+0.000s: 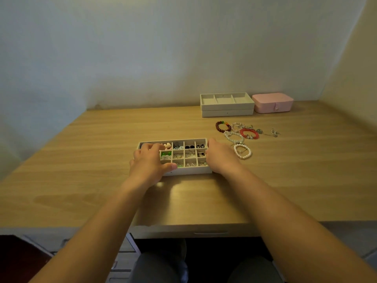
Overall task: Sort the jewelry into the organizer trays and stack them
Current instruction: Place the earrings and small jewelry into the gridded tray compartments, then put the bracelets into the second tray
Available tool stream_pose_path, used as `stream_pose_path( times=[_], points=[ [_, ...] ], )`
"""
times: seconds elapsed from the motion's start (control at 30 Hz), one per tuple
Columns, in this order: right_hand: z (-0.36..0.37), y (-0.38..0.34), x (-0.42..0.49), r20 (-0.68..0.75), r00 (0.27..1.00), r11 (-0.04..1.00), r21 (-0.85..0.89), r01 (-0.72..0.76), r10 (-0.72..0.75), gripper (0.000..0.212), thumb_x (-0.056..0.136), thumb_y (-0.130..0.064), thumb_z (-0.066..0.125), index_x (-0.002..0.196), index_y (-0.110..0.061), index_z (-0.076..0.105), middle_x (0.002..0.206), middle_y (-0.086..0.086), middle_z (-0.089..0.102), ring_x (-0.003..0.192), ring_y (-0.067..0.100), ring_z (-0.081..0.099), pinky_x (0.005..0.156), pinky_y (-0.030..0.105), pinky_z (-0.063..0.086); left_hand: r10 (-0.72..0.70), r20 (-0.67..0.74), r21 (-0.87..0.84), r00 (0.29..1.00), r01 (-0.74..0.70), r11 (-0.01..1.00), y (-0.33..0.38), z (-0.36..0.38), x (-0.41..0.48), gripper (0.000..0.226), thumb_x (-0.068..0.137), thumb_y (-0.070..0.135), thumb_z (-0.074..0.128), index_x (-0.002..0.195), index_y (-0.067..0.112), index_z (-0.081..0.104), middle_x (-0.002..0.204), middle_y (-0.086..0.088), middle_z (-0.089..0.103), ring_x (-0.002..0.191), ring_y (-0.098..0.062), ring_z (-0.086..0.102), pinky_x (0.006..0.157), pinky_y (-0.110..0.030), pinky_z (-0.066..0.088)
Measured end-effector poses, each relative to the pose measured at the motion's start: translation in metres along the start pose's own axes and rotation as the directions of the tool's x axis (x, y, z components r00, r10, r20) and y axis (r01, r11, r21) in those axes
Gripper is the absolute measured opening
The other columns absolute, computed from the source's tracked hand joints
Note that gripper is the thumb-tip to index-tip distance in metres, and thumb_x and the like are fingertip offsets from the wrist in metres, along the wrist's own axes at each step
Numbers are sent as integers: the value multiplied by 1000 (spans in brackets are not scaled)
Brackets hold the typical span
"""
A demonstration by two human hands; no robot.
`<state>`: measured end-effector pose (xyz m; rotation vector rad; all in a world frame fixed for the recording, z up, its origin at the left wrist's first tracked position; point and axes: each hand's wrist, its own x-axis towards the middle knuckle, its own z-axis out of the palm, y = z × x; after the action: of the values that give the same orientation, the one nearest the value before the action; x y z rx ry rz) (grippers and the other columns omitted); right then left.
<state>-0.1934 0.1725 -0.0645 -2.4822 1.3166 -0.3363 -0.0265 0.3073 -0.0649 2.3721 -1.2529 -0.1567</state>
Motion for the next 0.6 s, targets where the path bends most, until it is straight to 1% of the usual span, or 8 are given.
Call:
stream_pose_path(
  times=[0.1,0.27,0.4,0.47,0.5,0.57,0.6],
  points=[
    [7,-19,25,-5,1000,1000,21,-4,4,27,102,-6,41,128,-9,49,113,15,63,92,30,58,71,39,45,-39,-10,19,999,39,999,-11,-4,23,67,80,52,78,137,31,51,143,-5,43,132,-32,38,110,-49,36],
    [23,-43,62,-37,999,995,101,-21,25,28,105,-11,39,131,-10,49,116,16,63,92,30,56,71,39,45,-102,-50,106,994,106,989,-26,-12,58,63,83,52,74,137,29,51,141,-9,46,130,-34,41,106,-51,40],
    [32,-51,86,-23,999,987,159,-36,40,27,105,-14,41,130,-11,52,120,16,63,103,33,61,75,37,46,-114,-51,140,992,120,983,-28,-16,76,61,84,49,75,136,27,52,139,-11,48,131,-35,42,107,-49,40],
    [31,-48,94,-15,999,987,157,-36,39,25,107,-27,45,122,-12,59,118,13,66,103,31,62,75,36,47,-101,-9,190,995,101,977,-21,-22,85,64,82,45,78,137,26,51,140,-12,49,131,-35,43,107,-48,41],
    [29,-44,95,-24,999,989,145,-36,39,31,107,-36,43,115,-13,63,112,10,68,99,29,63,76,37,49,-95,28,223,995,86,971,-15,-25,89,66,80,43,80,137,25,51,140,-12,50,130,-35,45,107,-47,42],
    [20,-33,97,-106,993,995,93,-34,44,48,108,-48,32,100,-15,65,100,6,69,87,24,63,76,39,54,-78,88,235,993,56,970,3,-30,98,65,82,41,79,137,22,50,139,-12,52,128,-33,48,105,-47,44],
    [13,-25,99,-162,986,998,62,-33,43,50,108,-48,27,99,-15,63,99,6,68,83,22,62,76,40,55,-55,104,208,993,33,978,15,-31,103,65,84,42,76,138,19,50,139,-12,52,127,-32,49,105,-47,45]
  ],
)
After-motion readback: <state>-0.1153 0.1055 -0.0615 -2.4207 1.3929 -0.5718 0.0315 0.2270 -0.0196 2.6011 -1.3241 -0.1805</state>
